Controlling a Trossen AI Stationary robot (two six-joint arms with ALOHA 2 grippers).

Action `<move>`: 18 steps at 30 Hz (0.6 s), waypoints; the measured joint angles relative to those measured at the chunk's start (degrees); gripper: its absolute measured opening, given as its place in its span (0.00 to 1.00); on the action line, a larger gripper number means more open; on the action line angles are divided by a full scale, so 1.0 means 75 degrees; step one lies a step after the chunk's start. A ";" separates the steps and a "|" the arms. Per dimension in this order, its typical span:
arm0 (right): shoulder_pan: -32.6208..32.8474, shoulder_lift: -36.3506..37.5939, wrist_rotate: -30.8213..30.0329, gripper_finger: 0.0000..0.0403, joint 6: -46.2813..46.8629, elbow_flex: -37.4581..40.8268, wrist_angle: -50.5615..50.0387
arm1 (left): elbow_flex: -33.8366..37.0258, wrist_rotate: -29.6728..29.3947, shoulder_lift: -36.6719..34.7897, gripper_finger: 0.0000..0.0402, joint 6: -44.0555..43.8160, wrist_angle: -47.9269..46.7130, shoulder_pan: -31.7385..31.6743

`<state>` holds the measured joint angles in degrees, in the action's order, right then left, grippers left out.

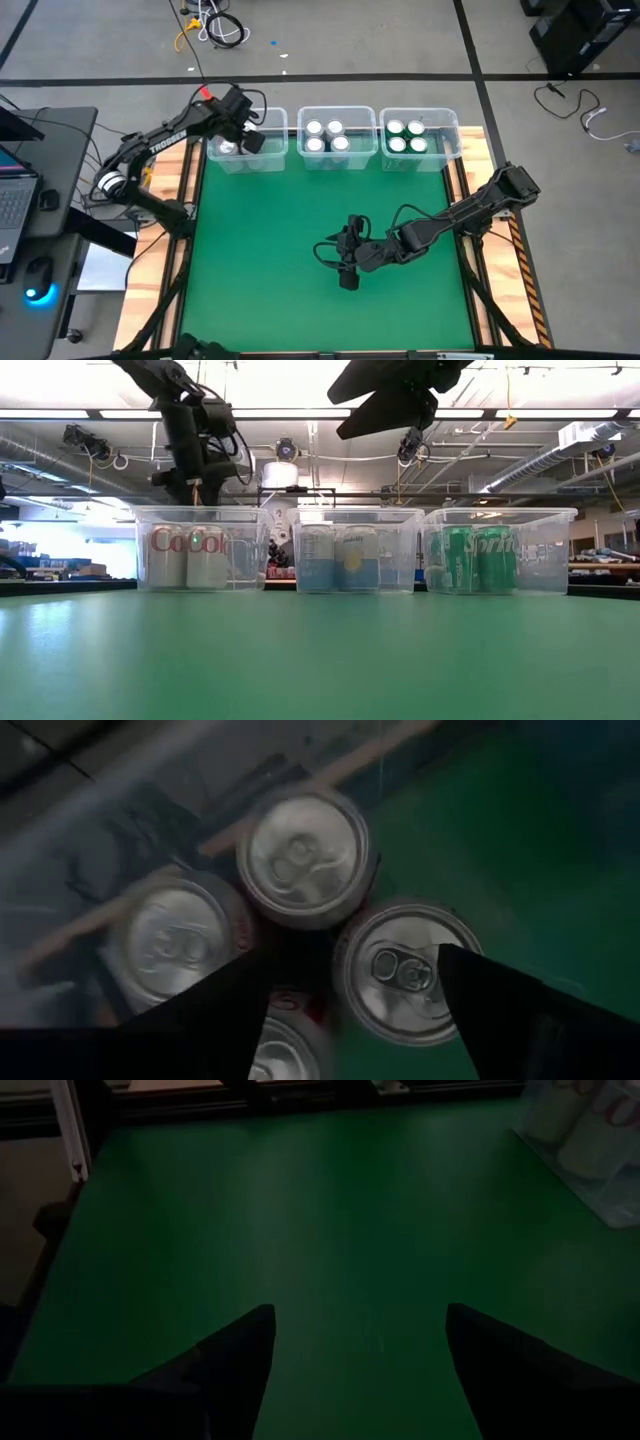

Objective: Sort soda cans
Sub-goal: Return to Home Position

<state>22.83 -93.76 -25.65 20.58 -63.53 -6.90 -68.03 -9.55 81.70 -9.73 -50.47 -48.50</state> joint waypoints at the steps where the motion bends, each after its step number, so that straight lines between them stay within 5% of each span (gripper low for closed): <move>1: -0.0012 0.0000 0.0000 0.69 -0.0009 -0.0003 0.0000 | -0.0002 -0.0087 -0.0087 0.71 0.0089 0.0034 0.0048; 6: -0.0024 0.0000 -0.0435 0.63 -0.0214 0.0000 0.0140 | 0.0076 -0.1296 -0.0618 0.53 0.0335 0.0599 0.0682; 10: -0.0056 0.0000 -0.0909 0.50 -0.0737 0.0000 0.0176 | 0.0591 -0.1140 -0.1225 0.32 0.0670 0.1717 0.1251; 18: -0.0345 0.0000 -0.0797 0.08 -0.1389 0.0439 0.0850 | 0.2535 0.1259 -0.2811 0.02 0.1035 0.5103 0.2036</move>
<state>20.25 -93.76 -31.63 10.17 -60.24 -0.52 -49.02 -0.11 60.62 -1.97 -12.20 -33.23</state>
